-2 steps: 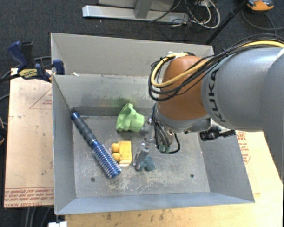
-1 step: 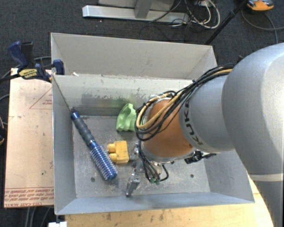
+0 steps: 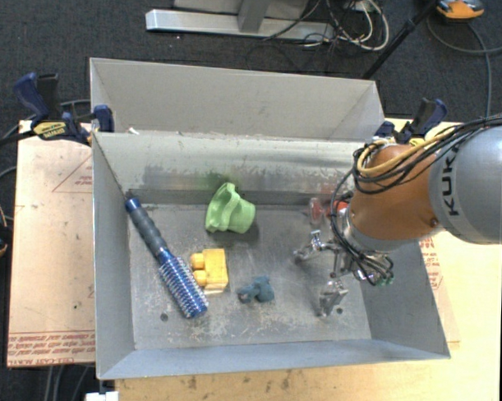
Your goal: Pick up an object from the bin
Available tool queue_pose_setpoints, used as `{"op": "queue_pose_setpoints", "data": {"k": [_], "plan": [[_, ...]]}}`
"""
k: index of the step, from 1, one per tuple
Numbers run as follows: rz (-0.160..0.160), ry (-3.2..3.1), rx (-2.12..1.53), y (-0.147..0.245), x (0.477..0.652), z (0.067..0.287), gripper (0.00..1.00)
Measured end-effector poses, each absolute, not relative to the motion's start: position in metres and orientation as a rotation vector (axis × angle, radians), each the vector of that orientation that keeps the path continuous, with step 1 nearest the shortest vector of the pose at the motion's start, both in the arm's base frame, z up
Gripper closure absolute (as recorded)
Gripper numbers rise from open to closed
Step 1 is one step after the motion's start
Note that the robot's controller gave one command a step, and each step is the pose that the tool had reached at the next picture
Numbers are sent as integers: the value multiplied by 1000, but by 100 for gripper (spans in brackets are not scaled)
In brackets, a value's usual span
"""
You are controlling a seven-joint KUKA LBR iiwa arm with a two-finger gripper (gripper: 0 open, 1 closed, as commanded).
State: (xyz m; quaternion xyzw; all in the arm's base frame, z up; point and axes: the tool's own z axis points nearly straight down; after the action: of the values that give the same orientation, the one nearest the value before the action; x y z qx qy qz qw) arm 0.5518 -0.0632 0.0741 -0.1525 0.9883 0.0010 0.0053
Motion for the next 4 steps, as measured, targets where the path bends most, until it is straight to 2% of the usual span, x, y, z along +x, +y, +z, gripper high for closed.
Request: {"op": "queue_pose_setpoints", "data": {"k": [1, 2, 3, 4], "plan": [[2, 3026, -818, -7, 546, 147, 0], [7, 2995, -929, 47, 497, 83, 0], [-7, 2903, -1192, 89, 503, 74, 0], [-2, 2902, -1188, 91, 503, 74, 100]]}}
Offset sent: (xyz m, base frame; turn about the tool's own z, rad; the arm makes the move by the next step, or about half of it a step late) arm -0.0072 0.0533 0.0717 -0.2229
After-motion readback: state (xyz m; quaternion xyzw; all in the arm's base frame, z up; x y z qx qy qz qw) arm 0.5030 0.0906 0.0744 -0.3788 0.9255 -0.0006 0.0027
